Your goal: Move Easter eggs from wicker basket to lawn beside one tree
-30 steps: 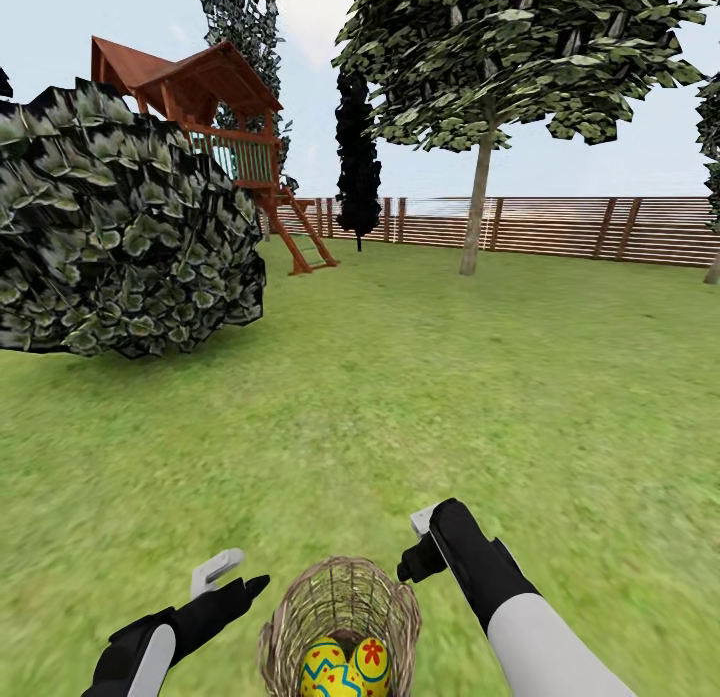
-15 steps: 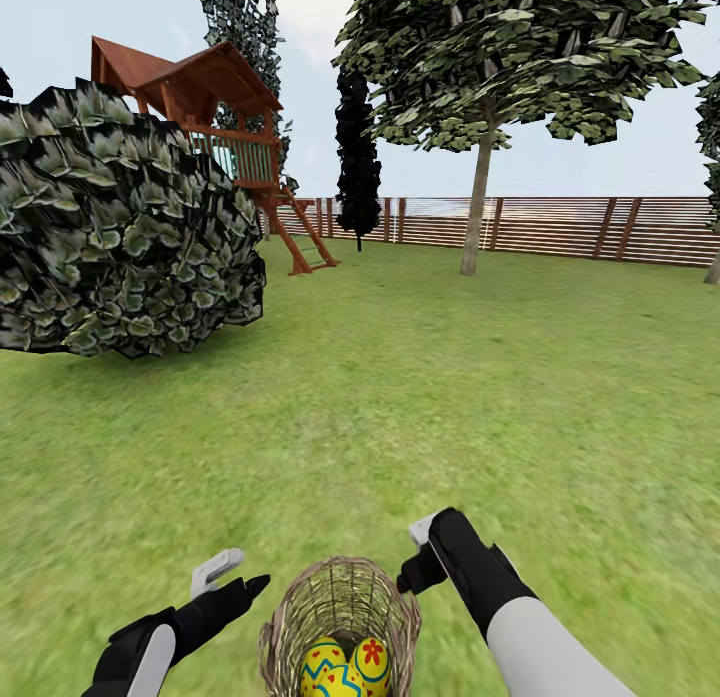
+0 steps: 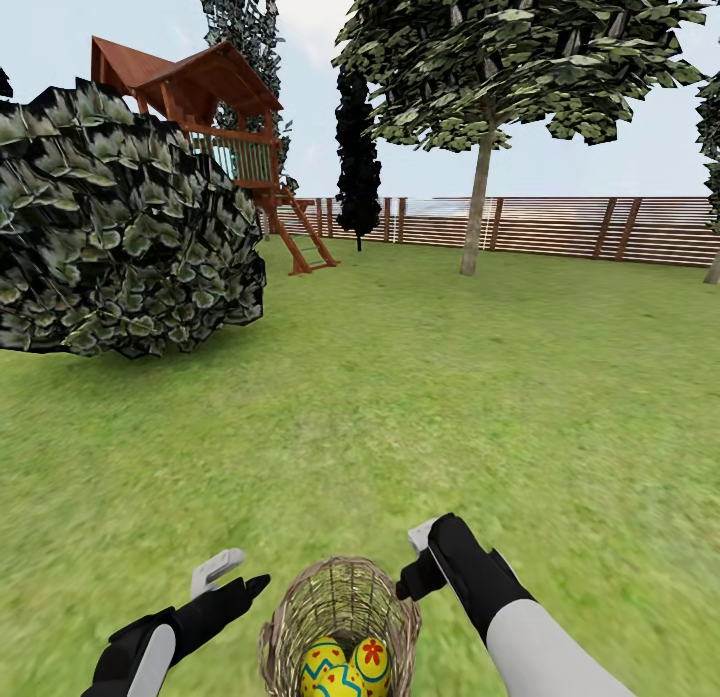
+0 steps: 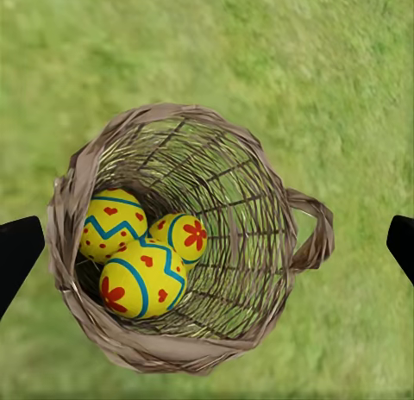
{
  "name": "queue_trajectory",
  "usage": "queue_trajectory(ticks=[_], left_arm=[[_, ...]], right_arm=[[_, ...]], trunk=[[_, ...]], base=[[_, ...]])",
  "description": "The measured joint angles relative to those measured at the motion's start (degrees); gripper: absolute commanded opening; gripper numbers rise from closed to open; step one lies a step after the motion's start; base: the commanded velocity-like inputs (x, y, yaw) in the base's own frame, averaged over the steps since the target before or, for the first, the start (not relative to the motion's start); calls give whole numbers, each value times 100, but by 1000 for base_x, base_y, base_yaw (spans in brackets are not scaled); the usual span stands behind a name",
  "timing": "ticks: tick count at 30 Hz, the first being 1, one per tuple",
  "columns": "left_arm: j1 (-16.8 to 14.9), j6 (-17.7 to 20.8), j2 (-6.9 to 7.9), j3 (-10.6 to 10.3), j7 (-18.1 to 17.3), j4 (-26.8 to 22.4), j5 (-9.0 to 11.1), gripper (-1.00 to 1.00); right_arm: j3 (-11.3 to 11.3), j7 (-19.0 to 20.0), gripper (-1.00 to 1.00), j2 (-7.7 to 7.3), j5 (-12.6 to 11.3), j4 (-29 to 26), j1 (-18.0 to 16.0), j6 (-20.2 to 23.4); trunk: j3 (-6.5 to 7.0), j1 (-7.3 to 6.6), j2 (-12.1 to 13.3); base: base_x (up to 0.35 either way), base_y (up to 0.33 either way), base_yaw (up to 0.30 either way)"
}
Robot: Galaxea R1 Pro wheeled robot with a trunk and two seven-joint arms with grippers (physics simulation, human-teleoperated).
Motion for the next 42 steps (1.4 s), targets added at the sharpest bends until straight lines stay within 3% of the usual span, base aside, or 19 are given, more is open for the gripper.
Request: queue_trajectory(ticks=[42], left_arm=[[0,0,0,-9,-1,0,-9,100]], right_arm=[[7,15,100,6,6,2,0,-19]], trunk=[[0,0,0]], base=[[0,0,0]])
